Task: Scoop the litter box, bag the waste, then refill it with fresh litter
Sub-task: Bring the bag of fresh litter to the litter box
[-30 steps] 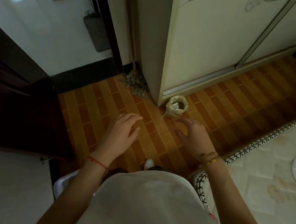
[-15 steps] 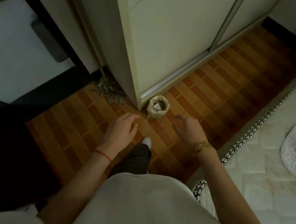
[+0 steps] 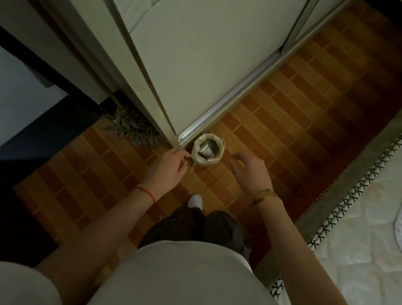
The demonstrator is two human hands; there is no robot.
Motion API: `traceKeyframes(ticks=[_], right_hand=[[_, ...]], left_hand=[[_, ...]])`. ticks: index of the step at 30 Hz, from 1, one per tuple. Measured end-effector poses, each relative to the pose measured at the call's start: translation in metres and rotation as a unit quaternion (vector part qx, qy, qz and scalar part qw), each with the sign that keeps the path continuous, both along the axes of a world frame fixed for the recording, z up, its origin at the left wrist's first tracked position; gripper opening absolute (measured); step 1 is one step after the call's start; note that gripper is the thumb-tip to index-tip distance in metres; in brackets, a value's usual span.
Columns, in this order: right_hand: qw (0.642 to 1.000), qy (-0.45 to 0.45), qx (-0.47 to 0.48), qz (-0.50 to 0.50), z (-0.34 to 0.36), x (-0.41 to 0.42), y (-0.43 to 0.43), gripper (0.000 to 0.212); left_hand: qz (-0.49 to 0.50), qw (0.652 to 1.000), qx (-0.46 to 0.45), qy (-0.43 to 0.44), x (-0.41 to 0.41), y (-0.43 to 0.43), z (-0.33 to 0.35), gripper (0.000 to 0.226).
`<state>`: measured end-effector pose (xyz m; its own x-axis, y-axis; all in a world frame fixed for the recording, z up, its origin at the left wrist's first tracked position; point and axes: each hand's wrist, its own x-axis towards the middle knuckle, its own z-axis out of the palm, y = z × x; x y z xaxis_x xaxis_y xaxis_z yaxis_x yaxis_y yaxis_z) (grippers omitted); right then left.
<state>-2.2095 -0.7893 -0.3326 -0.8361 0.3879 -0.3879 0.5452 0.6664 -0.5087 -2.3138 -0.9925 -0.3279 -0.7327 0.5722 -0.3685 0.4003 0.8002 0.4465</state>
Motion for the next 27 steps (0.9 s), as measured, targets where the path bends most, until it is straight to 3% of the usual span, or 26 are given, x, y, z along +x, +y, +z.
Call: traceKeyframes(ticks=[8,15,19,23,27], right_hand=[[0.997,-0.079,-0.021,0.015,-0.108,-0.069,0.051,0.03],[0.993,-0.106,-0.028,0.036,-0.243,-0.11,0.083,0.036],[0.992,-0.115,-0.056,0.007,-0.333,-0.117,0.087,0.041],[0.99,-0.117,-0.078,-0.012,-0.418,-0.124,0.09,0.047],[0.988,-0.14,-0.07,0.004,-0.491,-0.146,0.102,0.054]], left_hand=[[0.019,0.997,-0.04,-0.058,-0.04,0.049,-0.097,0.022],[0.016,0.996,-0.056,-0.066,-0.061,0.082,-0.228,0.031],[0.107,0.988,-0.053,-0.1,-0.07,0.087,-0.314,0.026],[0.239,0.952,-0.047,-0.188,-0.077,0.088,-0.399,0.024],[0.293,0.933,-0.065,-0.196,-0.09,0.091,-0.475,0.03]])
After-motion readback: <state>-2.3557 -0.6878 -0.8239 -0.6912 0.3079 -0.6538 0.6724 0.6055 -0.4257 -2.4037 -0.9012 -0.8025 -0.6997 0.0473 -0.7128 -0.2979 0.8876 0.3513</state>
